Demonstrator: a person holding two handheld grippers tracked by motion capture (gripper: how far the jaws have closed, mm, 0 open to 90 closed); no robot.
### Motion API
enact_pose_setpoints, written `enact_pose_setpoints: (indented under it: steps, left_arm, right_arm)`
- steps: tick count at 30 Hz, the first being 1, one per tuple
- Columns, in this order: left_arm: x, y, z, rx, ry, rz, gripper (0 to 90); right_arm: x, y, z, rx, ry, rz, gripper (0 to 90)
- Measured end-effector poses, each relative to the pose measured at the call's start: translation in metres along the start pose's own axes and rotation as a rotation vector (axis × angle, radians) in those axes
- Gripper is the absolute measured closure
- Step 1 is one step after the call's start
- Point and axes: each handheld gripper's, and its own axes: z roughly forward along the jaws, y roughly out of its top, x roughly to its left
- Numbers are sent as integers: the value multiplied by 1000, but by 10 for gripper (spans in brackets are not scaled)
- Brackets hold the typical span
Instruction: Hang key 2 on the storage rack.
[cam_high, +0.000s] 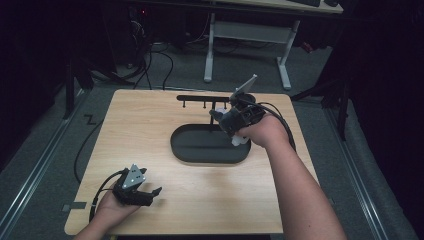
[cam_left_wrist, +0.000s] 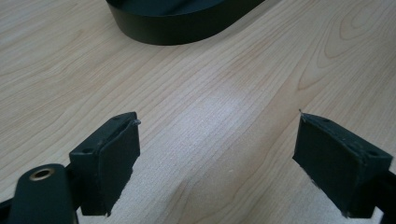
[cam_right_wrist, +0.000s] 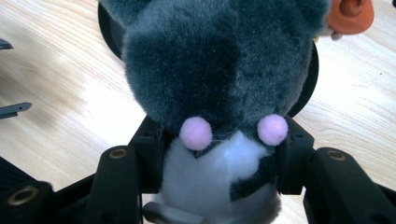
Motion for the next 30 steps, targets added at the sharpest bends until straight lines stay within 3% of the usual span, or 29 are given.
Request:
enact_pose_setpoints:
  steps: [5,18,27,30]
  left_arm:
    - [2,0,0,-3,-3,-4,150]
    - [1,1,3,3,-11,5,153]
    - [0,1,4,7,-15,10,155]
    - [0,1,4,11,-20,5,156]
  right_arm:
    - [-6,5,6,9,-5,28,483]
    - [-21,10,-8,-66,-30,76,483]
    - [-30,2,34,13,-30,98,479]
    - [-33,3,51,15,-22,101,476]
